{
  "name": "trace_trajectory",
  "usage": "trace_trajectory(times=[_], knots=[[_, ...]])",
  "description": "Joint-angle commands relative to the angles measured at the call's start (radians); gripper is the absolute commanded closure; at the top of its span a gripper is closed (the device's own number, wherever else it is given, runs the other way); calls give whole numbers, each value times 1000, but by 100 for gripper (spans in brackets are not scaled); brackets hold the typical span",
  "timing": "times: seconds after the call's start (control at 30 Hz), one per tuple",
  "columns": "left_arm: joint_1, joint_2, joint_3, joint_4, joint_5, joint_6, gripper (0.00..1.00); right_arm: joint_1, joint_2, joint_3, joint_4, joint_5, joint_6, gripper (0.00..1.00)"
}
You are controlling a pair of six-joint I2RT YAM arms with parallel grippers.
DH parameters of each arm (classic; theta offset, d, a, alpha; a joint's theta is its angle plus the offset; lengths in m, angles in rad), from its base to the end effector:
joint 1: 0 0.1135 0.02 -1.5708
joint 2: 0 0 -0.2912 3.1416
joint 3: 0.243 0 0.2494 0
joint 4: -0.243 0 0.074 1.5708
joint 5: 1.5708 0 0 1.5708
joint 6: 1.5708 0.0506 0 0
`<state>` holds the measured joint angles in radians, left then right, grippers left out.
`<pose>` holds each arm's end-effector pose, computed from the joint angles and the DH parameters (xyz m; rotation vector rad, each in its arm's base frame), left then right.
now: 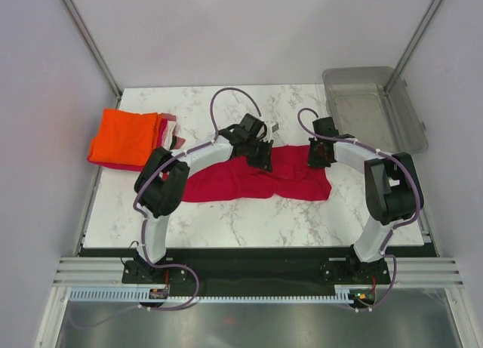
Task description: Fold and stack the t-shirts
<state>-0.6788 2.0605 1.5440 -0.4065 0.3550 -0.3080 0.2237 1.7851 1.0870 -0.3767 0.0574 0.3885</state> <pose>0.3551 -0.3090 0.2063 0.6364 2.5393 -0.8284 0.3567 0.0782 0.1789 0.2372 2.6382 0.1296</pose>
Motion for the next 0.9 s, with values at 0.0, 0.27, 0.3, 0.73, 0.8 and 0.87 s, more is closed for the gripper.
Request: trace_trajectory(times=[0.0,0.27,0.3,0.73,0.8,0.87], knots=[[-21,-102,-88,118,62,56,98,-6,10,30,-10,30,0,88],[-33,-161,-211,152,136,96,90,-7,28,43,-10,33,6,86],[-33,-174,-232,153,142,99,89,-9,30,44,-8,33,6,84],[-16,-365,-355,176,137,116,64,-15,27,68,-16,55,12,65],[-7,-408,-364,208,163,98,58,-15,16,67,-19,59,12,62],[13,-440,-377,241,180,61,50,-17,-4,64,-21,64,10,56]])
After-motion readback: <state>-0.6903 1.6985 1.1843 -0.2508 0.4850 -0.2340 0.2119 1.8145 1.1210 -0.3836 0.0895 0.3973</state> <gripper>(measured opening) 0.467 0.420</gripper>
